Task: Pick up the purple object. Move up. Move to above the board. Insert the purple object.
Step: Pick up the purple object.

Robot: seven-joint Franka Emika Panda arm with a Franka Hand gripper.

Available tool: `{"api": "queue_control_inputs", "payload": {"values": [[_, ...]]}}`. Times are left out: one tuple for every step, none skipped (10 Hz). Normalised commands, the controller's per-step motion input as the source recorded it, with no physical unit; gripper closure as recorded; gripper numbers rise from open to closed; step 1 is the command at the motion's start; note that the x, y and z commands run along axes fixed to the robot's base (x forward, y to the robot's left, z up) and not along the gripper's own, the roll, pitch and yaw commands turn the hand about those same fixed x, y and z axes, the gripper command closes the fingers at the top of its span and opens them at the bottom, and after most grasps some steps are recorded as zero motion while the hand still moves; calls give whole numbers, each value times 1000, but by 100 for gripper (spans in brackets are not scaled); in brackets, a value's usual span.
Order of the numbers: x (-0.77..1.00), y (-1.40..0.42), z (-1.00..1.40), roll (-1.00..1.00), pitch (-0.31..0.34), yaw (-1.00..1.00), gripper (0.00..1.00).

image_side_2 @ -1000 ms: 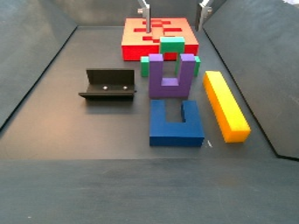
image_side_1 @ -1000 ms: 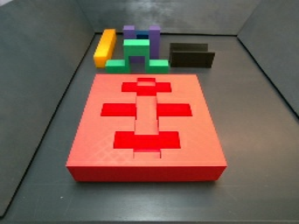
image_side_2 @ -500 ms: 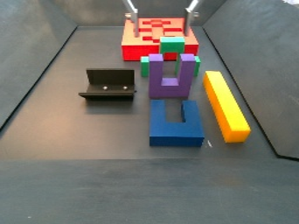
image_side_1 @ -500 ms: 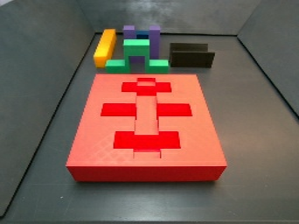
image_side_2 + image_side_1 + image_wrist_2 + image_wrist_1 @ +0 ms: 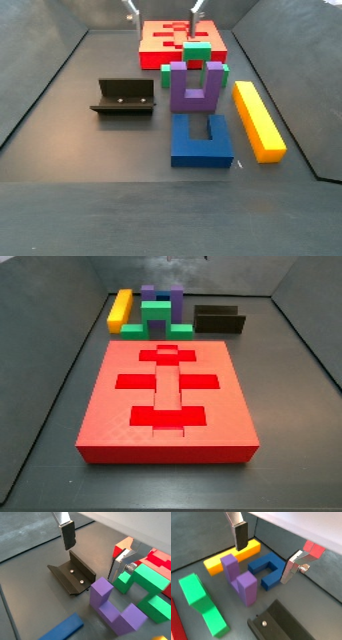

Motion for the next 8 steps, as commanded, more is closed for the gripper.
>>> {"api": "queue_control_inputs", "payload": {"values": [[451, 0, -463, 83, 0, 0, 0], [0, 34, -466, 0, 0, 0, 0], [-3, -3, -286, -101, -4, 0, 0], [-17, -91, -260, -83, -3, 3, 0], [-326, -109, -211, -87, 0, 46, 0], [-403, -71, -260, -69, -16, 6, 0], [-197, -49, -289, -43, -54, 0, 0], [-166, 0, -303, 0, -40, -43, 0]]}}
